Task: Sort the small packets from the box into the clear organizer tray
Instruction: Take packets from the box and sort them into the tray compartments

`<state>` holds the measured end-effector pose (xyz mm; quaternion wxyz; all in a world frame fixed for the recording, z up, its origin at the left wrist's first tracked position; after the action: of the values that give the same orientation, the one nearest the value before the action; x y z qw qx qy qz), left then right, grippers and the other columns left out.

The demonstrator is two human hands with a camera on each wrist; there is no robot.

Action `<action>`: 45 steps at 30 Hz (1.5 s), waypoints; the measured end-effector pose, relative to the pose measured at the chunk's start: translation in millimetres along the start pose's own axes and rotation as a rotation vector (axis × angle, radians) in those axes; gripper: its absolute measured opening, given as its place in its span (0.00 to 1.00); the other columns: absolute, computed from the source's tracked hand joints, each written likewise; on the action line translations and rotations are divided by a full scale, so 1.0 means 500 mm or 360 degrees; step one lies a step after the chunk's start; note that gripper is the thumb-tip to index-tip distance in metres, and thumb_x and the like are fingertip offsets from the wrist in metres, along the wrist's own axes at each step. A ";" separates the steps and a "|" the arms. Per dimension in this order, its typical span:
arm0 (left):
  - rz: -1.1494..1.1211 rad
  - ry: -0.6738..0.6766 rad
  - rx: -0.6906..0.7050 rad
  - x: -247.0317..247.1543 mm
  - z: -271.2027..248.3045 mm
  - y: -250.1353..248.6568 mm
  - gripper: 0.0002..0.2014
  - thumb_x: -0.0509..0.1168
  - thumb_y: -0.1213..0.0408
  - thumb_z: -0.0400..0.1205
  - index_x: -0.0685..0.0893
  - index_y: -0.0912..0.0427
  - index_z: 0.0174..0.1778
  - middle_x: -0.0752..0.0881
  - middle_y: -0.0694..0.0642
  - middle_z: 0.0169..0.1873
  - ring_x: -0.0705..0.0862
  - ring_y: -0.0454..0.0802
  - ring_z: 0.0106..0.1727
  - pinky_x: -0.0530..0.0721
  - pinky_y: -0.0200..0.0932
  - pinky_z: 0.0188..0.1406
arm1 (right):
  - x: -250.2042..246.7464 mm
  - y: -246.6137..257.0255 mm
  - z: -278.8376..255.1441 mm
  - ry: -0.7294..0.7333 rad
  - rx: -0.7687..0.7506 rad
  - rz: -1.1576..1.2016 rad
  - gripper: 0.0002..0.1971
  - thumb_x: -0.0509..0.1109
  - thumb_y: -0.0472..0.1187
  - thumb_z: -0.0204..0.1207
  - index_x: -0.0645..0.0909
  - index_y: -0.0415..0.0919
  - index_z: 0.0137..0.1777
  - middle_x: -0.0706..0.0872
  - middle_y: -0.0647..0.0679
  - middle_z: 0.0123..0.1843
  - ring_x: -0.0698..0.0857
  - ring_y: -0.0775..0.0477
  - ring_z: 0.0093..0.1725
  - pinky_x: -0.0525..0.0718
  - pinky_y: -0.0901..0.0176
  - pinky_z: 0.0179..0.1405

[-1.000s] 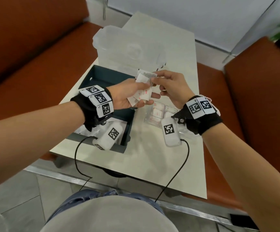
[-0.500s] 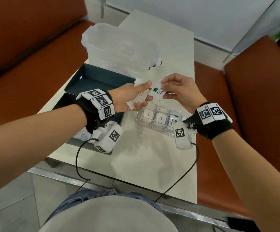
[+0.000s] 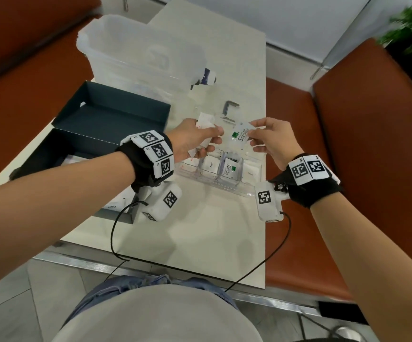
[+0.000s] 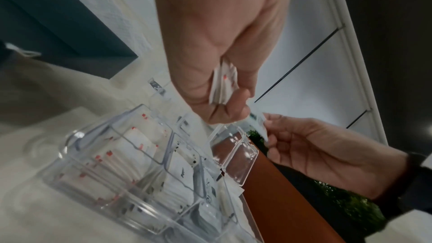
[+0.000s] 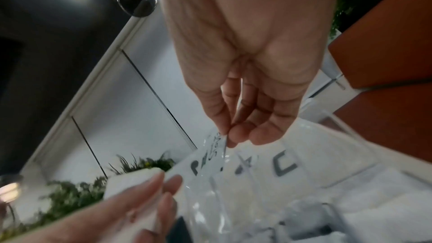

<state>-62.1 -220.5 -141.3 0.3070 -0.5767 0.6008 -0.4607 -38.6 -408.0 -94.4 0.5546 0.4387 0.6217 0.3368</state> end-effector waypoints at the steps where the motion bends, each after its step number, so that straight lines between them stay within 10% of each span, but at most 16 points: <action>1: -0.0001 -0.0024 -0.0005 -0.001 0.003 0.003 0.12 0.70 0.62 0.82 0.84 0.65 0.57 0.87 0.55 0.37 0.81 0.43 0.25 0.76 0.32 0.19 | -0.008 -0.019 0.003 -0.0016 0.0034 -0.0131 0.06 0.71 0.32 0.77 0.84 0.37 0.53 0.88 0.44 0.37 0.84 0.52 0.32 0.84 0.62 0.33; 10: -0.0038 -0.0090 -0.0031 -0.020 0.009 0.016 0.09 0.70 0.65 0.82 0.83 0.63 0.55 0.86 0.55 0.36 0.80 0.46 0.29 0.75 0.33 0.18 | 0.036 -0.114 0.005 0.0020 0.0125 -0.0614 0.07 0.68 0.32 0.79 0.87 0.31 0.51 0.86 0.41 0.33 0.84 0.48 0.31 0.90 0.54 0.44; 17: -0.0077 -0.0110 -0.0034 -0.033 0.006 0.021 0.08 0.70 0.62 0.82 0.84 0.62 0.51 0.86 0.55 0.35 0.80 0.46 0.27 0.75 0.34 0.18 | 0.064 -0.095 0.001 -0.0065 -0.0069 -0.1040 0.09 0.71 0.33 0.77 0.85 0.35 0.55 0.86 0.39 0.54 0.85 0.44 0.49 0.79 0.62 0.46; 30: -0.0603 0.0025 -0.0322 -0.031 -0.020 0.037 0.32 0.54 0.35 0.83 0.81 0.63 0.58 0.91 0.62 0.43 0.88 0.53 0.33 0.85 0.38 0.23 | 0.115 -0.071 -0.020 0.0218 -0.0174 -0.1400 0.08 0.71 0.38 0.76 0.85 0.43 0.55 0.87 0.45 0.52 0.86 0.43 0.50 0.84 0.46 0.58; 35: -0.0816 0.0058 -0.0408 -0.021 -0.017 0.030 0.32 0.53 0.37 0.84 0.79 0.65 0.63 0.90 0.64 0.44 0.89 0.55 0.35 0.89 0.43 0.34 | 0.117 0.068 -0.044 -0.0119 -0.0543 -0.0835 0.06 0.69 0.38 0.79 0.85 0.42 0.52 0.83 0.53 0.37 0.79 0.61 0.33 0.74 0.79 0.29; 41: -0.0795 0.0317 -0.0363 -0.001 -0.021 0.012 0.22 0.53 0.47 0.89 0.80 0.64 0.60 0.88 0.60 0.47 0.88 0.52 0.43 0.87 0.51 0.51 | 0.203 0.100 -0.045 0.0072 -0.0479 -0.0757 0.23 0.75 0.49 0.74 0.80 0.42 0.67 0.80 0.49 0.51 0.80 0.56 0.46 0.71 0.76 0.39; 45: -0.0853 0.0402 -0.0385 -0.011 -0.032 0.013 0.14 0.53 0.68 0.87 0.78 0.70 0.62 0.84 0.68 0.58 0.87 0.58 0.51 0.87 0.55 0.55 | 0.176 0.079 -0.024 -0.0016 -0.0327 -0.0526 0.09 0.77 0.40 0.71 0.84 0.41 0.49 0.86 0.49 0.42 0.82 0.56 0.40 0.77 0.73 0.37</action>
<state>-78.2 -212.7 -142.0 0.0268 -0.6850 0.5114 -0.5183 -43.4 -310.8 -91.2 0.6473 0.2733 0.6449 0.3006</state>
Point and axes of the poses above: each hand's wrist, its own z-axis towards the middle knuckle, its own x-axis out of the palm, y = z × x, the point moved 10 cm from there along z, towards the middle knuckle
